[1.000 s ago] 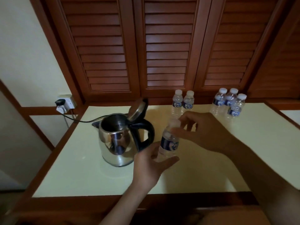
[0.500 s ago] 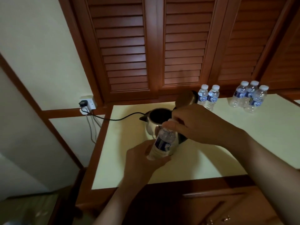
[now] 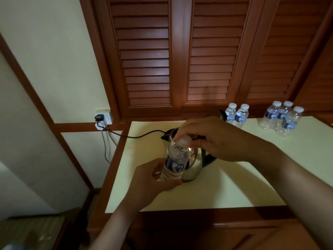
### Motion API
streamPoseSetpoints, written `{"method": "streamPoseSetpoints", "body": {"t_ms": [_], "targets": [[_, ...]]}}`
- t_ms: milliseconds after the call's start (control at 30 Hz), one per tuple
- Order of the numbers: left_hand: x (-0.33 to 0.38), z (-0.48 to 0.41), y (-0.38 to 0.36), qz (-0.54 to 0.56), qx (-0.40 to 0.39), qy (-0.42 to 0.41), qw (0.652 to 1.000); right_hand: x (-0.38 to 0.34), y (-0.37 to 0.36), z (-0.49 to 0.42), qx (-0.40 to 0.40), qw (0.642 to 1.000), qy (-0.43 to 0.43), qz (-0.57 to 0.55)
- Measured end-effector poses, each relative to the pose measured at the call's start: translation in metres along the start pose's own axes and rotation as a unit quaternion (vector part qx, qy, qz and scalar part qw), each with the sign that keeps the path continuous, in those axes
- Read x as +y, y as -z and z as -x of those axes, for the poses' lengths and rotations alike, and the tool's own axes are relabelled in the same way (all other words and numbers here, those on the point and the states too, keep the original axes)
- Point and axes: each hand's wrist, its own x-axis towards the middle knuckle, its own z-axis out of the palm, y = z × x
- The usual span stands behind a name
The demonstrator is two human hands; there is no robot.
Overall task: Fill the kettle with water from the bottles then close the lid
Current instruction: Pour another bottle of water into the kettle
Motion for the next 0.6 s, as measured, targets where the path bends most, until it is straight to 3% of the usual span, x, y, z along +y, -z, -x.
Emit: {"method": "streamPoseSetpoints", "body": {"t_ms": [133,300,600], "targets": [[0.002,-0.001,-0.006,0.01,-0.008,0.016,1.0,0.007,0.004,0.01,0.029,0.999,-0.004,-0.013],[-0.002,0.0,-0.012,0.032,0.02,0.033,0.999,0.025,0.0,0.033,0.041,0.997,-0.07,-0.011],[-0.003,-0.001,-0.012,0.084,0.078,0.039,0.993,0.095,-0.075,0.084,0.036,0.98,-0.177,-0.079]]}}
